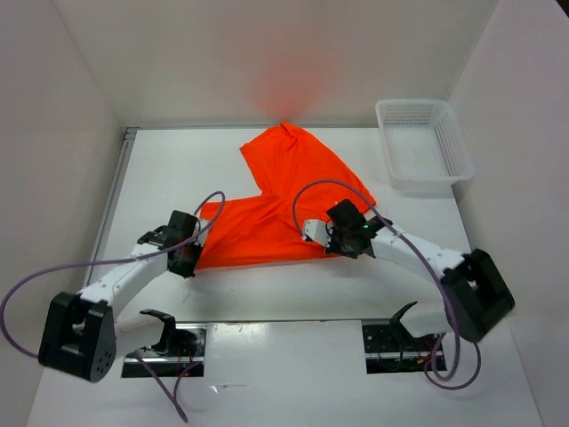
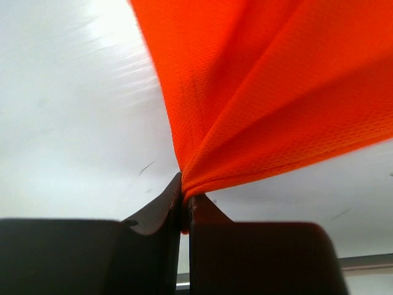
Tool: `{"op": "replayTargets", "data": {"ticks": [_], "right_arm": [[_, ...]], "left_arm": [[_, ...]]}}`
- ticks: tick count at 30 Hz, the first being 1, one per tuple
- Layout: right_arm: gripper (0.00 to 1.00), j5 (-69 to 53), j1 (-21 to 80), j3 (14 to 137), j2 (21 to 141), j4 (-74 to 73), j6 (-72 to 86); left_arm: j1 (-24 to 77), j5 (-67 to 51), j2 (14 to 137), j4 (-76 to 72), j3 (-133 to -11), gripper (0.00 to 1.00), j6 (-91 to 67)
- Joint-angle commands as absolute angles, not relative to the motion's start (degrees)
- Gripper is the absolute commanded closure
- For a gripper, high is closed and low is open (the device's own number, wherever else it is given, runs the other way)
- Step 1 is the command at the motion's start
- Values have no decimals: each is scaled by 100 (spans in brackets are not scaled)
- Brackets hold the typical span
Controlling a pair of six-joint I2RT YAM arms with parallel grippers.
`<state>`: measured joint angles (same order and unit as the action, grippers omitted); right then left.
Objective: Fold and stack the shorts
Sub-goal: Flatten the shorts out
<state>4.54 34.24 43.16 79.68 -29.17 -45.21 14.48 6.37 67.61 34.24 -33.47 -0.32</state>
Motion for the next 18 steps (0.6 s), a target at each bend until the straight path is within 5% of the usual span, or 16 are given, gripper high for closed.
{"op": "replayTargets", "data": {"ticks": [1, 8, 10, 13, 14, 15, 18], "right_arm": [[100, 82, 3297, 4438, 6797, -3830, -5447], [100, -1186, 3673, 4245, 6081, -5046, -6690], [95, -1239, 3909, 4245, 6336, -5045, -6776], [72, -1362, 4227, 4298, 6548, -5045, -6881], [46, -1362, 4410, 4350, 6548, -5045, -6882], [30, -1362, 4412, 4351, 6548, -5045, -6777], [23, -1362, 4412, 4605, 6495, -4755, -6129]], "left_arm": [[1117, 1116, 5847, 4156, -3357, 100, 0], [1608, 694, 4861, 4632, -2875, 98, 0], [1731, 694, 4808, 4702, -2874, 82, 0], [1863, 642, 4633, 4930, -2874, 62, 0], [1915, 581, 4475, 4931, -2874, 58, 0], [1916, 484, 4395, 4931, -2874, 51, 0], [1864, 177, 4324, 4432, -3049, 40, 0]]}}
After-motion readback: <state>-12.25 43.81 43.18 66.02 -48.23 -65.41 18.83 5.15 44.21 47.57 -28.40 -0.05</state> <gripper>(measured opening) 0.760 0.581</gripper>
